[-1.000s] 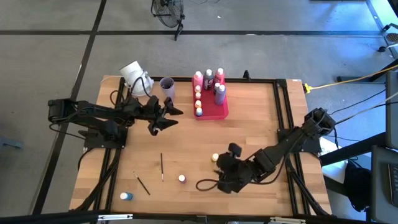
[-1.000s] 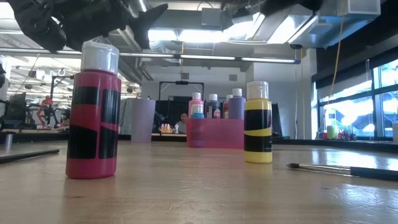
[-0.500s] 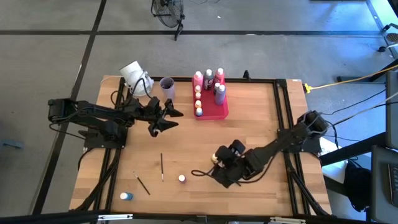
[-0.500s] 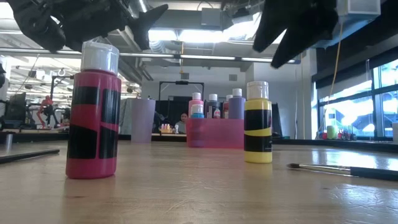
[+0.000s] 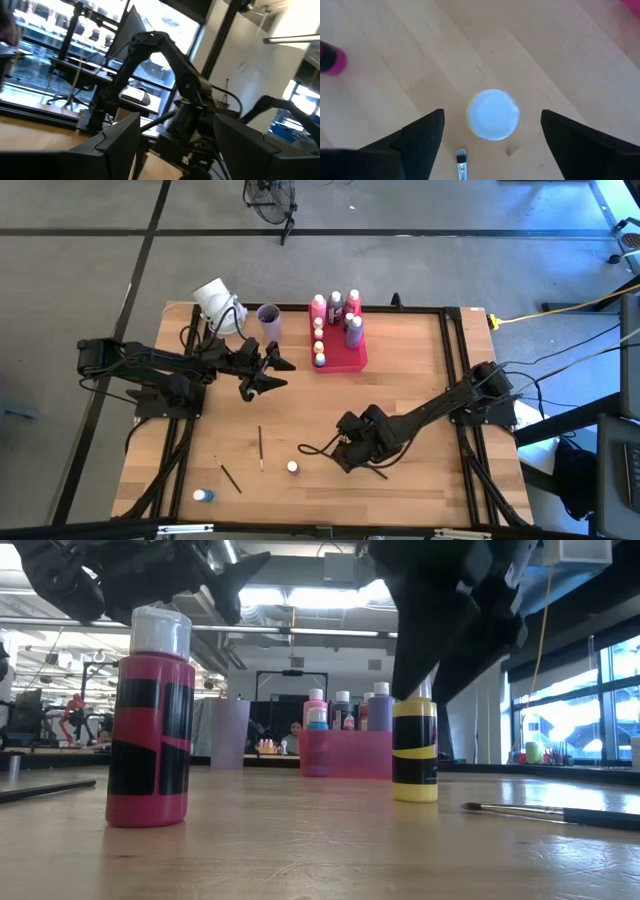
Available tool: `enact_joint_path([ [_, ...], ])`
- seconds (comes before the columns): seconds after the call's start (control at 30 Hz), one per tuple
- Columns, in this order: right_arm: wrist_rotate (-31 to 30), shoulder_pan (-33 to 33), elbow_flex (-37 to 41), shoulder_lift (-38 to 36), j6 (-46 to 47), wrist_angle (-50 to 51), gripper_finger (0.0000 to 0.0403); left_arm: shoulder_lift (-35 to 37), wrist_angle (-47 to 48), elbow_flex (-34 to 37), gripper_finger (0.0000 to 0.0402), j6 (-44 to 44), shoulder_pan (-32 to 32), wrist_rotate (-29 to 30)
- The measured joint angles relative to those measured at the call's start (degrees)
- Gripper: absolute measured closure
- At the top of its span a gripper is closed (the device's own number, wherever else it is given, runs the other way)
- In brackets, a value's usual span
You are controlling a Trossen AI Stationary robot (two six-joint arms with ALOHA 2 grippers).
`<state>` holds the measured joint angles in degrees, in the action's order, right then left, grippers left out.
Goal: Pick & Place Paint Supplies
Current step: Put the yellow paint bottle into the red bin
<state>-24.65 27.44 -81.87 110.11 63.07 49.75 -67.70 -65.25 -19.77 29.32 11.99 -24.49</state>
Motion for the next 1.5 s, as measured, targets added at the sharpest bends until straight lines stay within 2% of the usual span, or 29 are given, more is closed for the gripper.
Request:
enact_joint_path([
  [0.47, 1.2, -2.1, 0.0, 1.5, 0.9, -0.5, 0.0078, 0.0, 0.8, 0.0, 0.0153, 3.0, 0.0, -4.2],
  [1.03, 3.1, -3.0, 0.0, 1.5, 2.1, -0.7, 0.0192, 0.0, 1.3, 0.0, 0.0153, 2.9, 0.0, -7.2],
  [1.23, 3.8, -3.1, 0.0, 1.4, 1.7, -0.2, 0.0257, 0.0, 1.3, 0.0, 0.0153, 2.9, 0.0, -7.2],
  [1.5, 3.5, -3.2, 0.0, 1.4, -1.3, 0.2, 0.0260, 0.0, 1.3, 0.0, 0.0153, 2.9, 0.1, -7.2],
])
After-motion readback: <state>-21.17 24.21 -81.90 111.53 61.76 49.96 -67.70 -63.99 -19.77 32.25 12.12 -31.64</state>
